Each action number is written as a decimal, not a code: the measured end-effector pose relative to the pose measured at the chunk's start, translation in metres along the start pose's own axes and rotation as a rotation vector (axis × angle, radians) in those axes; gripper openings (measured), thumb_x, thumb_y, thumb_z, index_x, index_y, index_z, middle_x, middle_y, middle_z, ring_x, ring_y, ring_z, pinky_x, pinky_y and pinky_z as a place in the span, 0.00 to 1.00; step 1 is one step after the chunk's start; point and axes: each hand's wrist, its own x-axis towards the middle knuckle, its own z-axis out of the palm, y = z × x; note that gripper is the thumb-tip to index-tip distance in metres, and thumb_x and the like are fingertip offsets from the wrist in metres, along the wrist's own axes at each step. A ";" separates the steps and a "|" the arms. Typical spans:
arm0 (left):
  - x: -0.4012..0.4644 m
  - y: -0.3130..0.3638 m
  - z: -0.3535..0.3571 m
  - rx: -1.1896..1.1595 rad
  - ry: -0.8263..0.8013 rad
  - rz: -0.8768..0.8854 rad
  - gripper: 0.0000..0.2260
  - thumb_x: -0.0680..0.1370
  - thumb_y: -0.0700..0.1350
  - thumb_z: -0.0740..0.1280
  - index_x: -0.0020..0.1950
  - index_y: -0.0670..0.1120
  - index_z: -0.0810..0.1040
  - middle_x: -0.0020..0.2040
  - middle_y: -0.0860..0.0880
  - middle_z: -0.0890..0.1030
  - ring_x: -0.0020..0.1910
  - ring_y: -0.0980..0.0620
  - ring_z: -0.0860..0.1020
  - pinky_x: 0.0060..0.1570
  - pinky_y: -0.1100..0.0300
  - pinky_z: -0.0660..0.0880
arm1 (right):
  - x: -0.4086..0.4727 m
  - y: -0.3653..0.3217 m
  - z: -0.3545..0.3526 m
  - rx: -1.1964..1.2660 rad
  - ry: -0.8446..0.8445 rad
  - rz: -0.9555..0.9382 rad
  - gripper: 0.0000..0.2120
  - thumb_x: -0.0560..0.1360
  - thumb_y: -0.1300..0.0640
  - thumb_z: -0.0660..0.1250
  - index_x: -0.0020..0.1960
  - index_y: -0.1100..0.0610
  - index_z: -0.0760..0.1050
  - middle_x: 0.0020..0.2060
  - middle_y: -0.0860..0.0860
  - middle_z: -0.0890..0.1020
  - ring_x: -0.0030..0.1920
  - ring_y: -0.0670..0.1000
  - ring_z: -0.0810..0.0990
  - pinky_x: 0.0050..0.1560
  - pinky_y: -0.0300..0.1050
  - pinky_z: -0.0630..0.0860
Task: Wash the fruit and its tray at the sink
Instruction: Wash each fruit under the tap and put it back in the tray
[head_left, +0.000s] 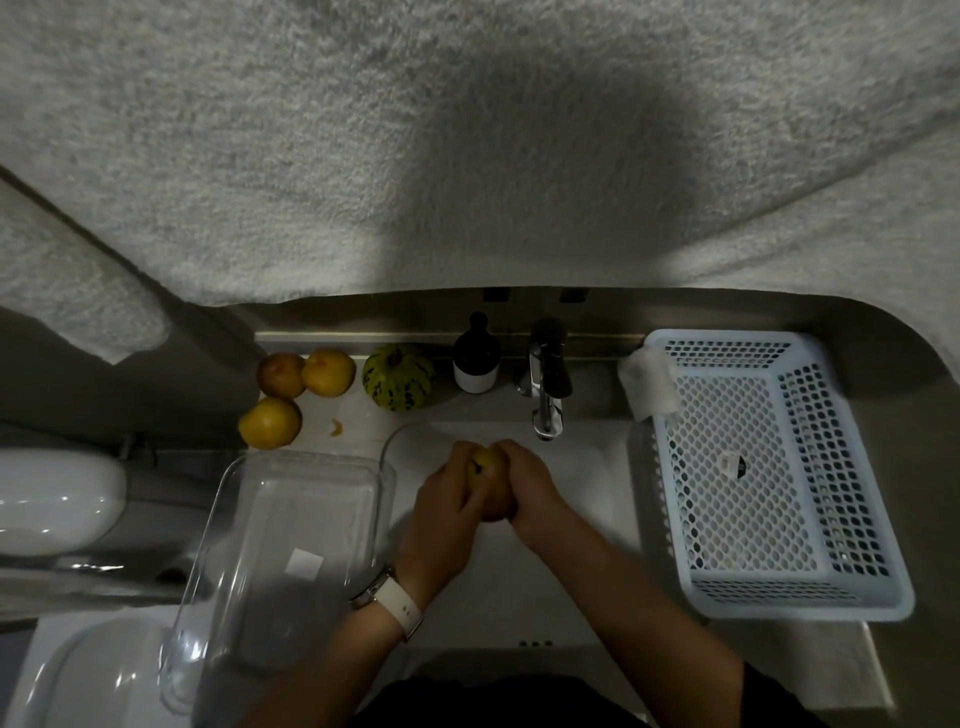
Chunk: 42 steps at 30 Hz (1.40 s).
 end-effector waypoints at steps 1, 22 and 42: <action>0.001 0.001 0.001 -0.107 0.038 -0.045 0.13 0.81 0.53 0.57 0.55 0.46 0.75 0.44 0.47 0.82 0.43 0.52 0.82 0.41 0.56 0.78 | -0.002 0.003 0.003 -0.154 0.049 -0.127 0.14 0.81 0.57 0.56 0.50 0.65 0.77 0.48 0.62 0.80 0.52 0.60 0.79 0.56 0.49 0.75; 0.019 0.007 -0.008 -0.021 -0.159 0.137 0.16 0.81 0.56 0.57 0.64 0.50 0.70 0.57 0.51 0.75 0.54 0.56 0.77 0.52 0.61 0.74 | -0.013 -0.008 -0.007 0.347 -0.080 -0.049 0.13 0.79 0.52 0.61 0.54 0.60 0.77 0.51 0.61 0.80 0.52 0.59 0.79 0.54 0.54 0.75; 0.012 0.020 0.000 0.067 0.015 -0.038 0.16 0.84 0.53 0.54 0.55 0.42 0.72 0.43 0.47 0.80 0.39 0.52 0.79 0.39 0.55 0.73 | -0.015 0.018 0.008 -0.022 0.128 -0.514 0.12 0.81 0.61 0.58 0.51 0.66 0.78 0.42 0.56 0.82 0.44 0.54 0.81 0.46 0.48 0.77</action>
